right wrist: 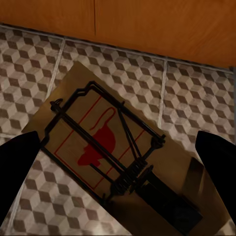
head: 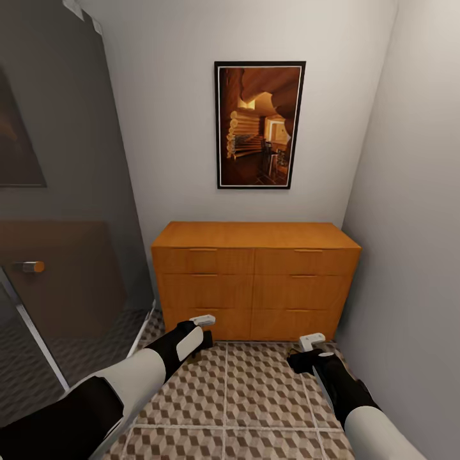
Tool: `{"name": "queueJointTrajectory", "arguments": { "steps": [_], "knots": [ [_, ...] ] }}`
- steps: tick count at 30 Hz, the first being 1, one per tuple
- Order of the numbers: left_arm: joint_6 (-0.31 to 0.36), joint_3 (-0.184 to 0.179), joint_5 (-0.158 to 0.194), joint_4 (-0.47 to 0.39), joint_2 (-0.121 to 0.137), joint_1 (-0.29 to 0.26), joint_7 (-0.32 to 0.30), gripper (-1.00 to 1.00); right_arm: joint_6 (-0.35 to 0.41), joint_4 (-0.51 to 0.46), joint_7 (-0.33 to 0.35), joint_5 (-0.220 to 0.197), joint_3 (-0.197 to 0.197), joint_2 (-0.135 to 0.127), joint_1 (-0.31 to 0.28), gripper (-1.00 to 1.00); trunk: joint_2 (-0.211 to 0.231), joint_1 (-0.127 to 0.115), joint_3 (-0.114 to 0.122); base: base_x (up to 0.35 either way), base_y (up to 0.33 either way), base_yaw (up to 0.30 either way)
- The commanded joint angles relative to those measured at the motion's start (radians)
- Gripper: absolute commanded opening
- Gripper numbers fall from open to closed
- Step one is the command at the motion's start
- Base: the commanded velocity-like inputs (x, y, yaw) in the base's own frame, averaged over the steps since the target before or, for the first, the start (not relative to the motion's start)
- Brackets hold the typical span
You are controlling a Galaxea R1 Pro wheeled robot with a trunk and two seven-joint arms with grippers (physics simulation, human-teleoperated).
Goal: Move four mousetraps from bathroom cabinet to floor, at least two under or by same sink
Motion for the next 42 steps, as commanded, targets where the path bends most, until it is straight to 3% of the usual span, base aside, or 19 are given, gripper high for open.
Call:
{"name": "queueJointTrajectory", "arguments": {
  "steps": [1,34,42],
  "knots": [
    [0.005,-0.004,0.001,-0.001,0.0,-0.001,0.004,-1.0,0.004,-0.002,0.009,0.009,-0.008,0.001,0.0,-1.0,-0.001,-0.001,-0.001,-0.344,0.0,0.0],
    [0.004,-0.004,0.001,-0.001,0.0,-0.001,0.004,-1.0,0.008,-0.002,0.008,0.01,-0.008,0.003,0.0,-1.0,-0.001,-0.001,-0.001,-0.343,0.0,0.0],
    [0.004,-0.004,0.001,0.0,0.0,-0.001,0.004,-1.0,0.012,-0.001,0.009,0.005,-0.009,0.002,0.0,-1.0,-0.001,-0.001,-0.001,-0.067,0.0,0.001]
  ]
}}
